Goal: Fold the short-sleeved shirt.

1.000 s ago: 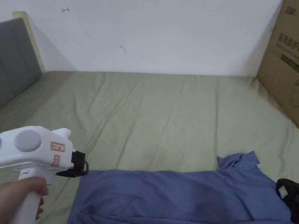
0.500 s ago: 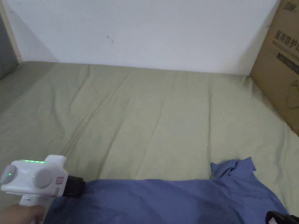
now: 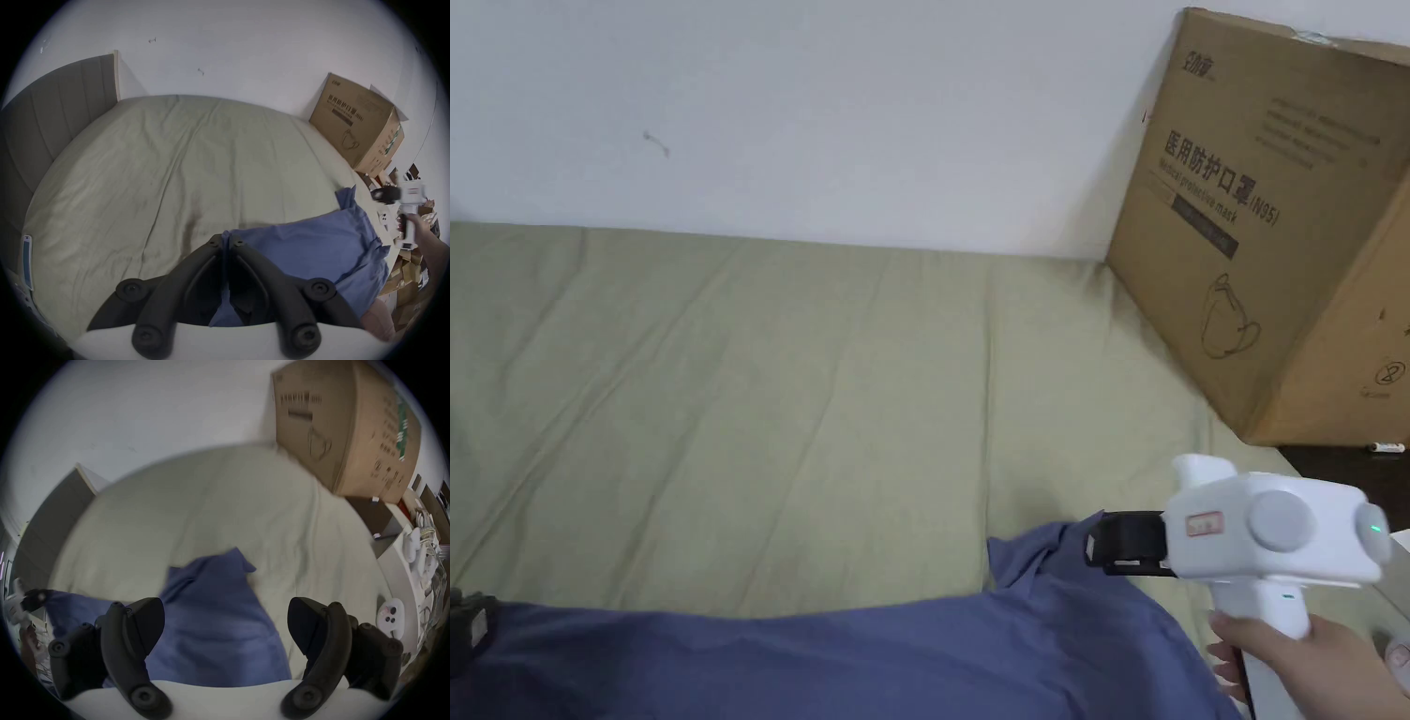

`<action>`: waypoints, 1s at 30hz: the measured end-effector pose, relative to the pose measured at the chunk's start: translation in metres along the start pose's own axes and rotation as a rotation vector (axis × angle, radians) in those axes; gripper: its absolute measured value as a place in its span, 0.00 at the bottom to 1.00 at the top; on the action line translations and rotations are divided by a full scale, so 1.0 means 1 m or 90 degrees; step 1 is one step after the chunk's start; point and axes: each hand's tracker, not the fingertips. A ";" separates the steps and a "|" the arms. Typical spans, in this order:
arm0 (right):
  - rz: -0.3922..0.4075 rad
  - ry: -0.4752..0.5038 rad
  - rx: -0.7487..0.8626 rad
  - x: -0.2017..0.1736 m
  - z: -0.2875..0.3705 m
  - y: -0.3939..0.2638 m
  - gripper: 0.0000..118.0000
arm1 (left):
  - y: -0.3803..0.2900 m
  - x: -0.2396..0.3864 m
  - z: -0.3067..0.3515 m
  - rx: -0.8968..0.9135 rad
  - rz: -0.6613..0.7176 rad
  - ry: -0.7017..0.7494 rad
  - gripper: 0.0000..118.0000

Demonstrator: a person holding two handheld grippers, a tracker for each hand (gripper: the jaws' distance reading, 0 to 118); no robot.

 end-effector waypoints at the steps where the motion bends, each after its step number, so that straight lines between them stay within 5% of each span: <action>1: -0.001 -0.017 -0.040 0.003 -0.017 0.006 0.89 | 0.003 -0.001 0.002 0.001 0.002 0.002 0.03; 6: -0.028 -0.054 -0.122 0.014 -0.073 0.008 0.85 | 0.003 -0.005 0.003 -0.023 -0.008 0.018 0.03; 8: 0.021 -0.061 -0.093 0.006 -0.062 0.007 0.73 | 0.003 -0.007 0.002 -0.031 -0.022 0.026 0.03; 9: 0.049 -0.066 -0.099 0.001 -0.058 0.007 0.58 | 0.003 -0.009 -0.001 -0.034 -0.027 0.028 0.03; 10: 0.069 -0.056 -0.093 -0.005 -0.050 0.003 0.24 | 0.003 -0.010 -0.003 -0.037 -0.029 0.029 0.03; 11: 0.088 -0.049 -0.084 -0.008 -0.042 0.002 0.00 | 0.003 -0.011 -0.005 -0.038 -0.028 0.033 0.03; 13: 0.075 -0.045 -0.076 -0.008 -0.033 -0.006 0.00 | 0.003 -0.015 -0.012 -0.039 -0.017 0.038 0.03; 15: 0.034 0.034 -0.069 -0.005 -0.025 -0.007 0.00 | 0.005 -0.018 -0.018 -0.033 -0.007 0.048 0.03; 17: 0.001 0.012 -0.017 -0.002 -0.016 -0.007 0.00 | 0.011 -0.023 -0.024 -0.007 0.011 0.056 0.03; 21: -0.124 0.045 0.132 0.012 0.025 0.010 0.00 | 0.027 -0.026 -0.029 0.054 0.043 0.074 0.03; 25: -0.113 0.024 0.212 0.014 0.053 0.019 0.00 | 0.043 -0.020 -0.016 0.140 0.023 0.032 0.03; 30: -0.131 0.065 0.239 0.017 0.100 -0.023 0.00 | 0.037 -0.009 0.003 0.113 -0.046 0.006 0.03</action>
